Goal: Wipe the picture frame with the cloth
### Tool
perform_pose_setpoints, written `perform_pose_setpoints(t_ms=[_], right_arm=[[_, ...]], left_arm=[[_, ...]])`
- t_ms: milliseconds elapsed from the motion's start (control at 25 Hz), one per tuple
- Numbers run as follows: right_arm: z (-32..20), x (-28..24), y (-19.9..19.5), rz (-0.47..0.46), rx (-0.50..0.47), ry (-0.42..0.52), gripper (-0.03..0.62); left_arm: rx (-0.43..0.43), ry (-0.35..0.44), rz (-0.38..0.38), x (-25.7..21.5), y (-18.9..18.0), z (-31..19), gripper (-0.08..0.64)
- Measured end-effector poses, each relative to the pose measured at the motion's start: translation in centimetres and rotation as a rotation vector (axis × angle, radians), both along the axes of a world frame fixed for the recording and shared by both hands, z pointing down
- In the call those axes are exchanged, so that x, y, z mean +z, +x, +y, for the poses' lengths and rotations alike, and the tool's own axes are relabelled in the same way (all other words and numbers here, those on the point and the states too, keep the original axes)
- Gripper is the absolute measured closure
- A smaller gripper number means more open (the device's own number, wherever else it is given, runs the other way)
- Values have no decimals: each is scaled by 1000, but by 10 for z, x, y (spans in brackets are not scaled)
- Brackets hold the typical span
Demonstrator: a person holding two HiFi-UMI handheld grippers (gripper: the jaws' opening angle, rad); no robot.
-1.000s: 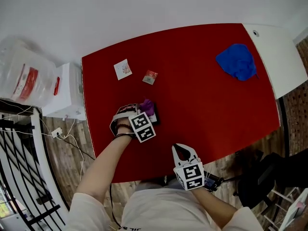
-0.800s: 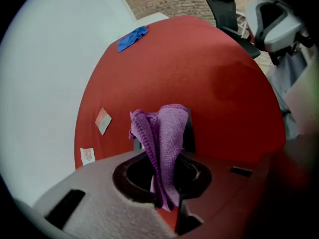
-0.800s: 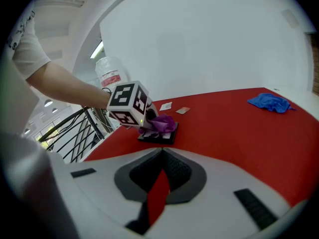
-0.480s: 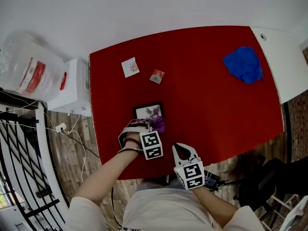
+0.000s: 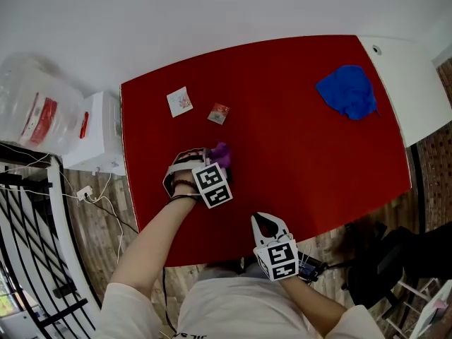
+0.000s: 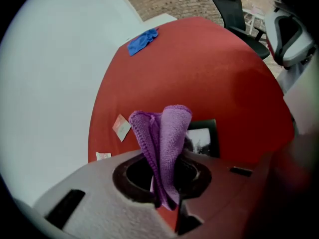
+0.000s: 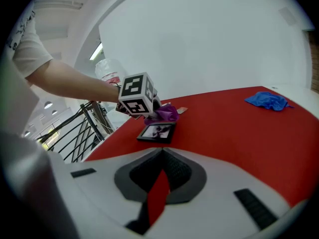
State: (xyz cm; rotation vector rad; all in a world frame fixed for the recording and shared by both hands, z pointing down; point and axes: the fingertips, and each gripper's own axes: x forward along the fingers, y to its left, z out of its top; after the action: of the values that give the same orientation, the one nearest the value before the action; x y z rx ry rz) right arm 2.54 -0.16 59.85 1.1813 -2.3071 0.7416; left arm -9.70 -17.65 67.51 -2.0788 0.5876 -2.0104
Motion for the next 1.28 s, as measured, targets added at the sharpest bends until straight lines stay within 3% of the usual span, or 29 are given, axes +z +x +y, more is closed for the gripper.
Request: perform_pose_setpoints(t_ms=[360,520,680,1000,1120,1280], right_arm=[[-3,6,33,11,66,-11,588],[-5,7,30,5,52,-10,588],[-7,6,19,-3,28,-6,588],[-5,5,9,2,2,-2,588],[-6,-1,7,11,-7,13,588],[-6,-19,7,14,-17,45,588]], left_arm=[[38,-1,-47,17,10,-2,500],[133,29,-55,12,22,31,500],[183,2,-31,18,33,75,500],[167,31,-1,14,30,90,500],[101,59,80,-6,28,83,500],[-151,90,372,-61,27,97,500]])
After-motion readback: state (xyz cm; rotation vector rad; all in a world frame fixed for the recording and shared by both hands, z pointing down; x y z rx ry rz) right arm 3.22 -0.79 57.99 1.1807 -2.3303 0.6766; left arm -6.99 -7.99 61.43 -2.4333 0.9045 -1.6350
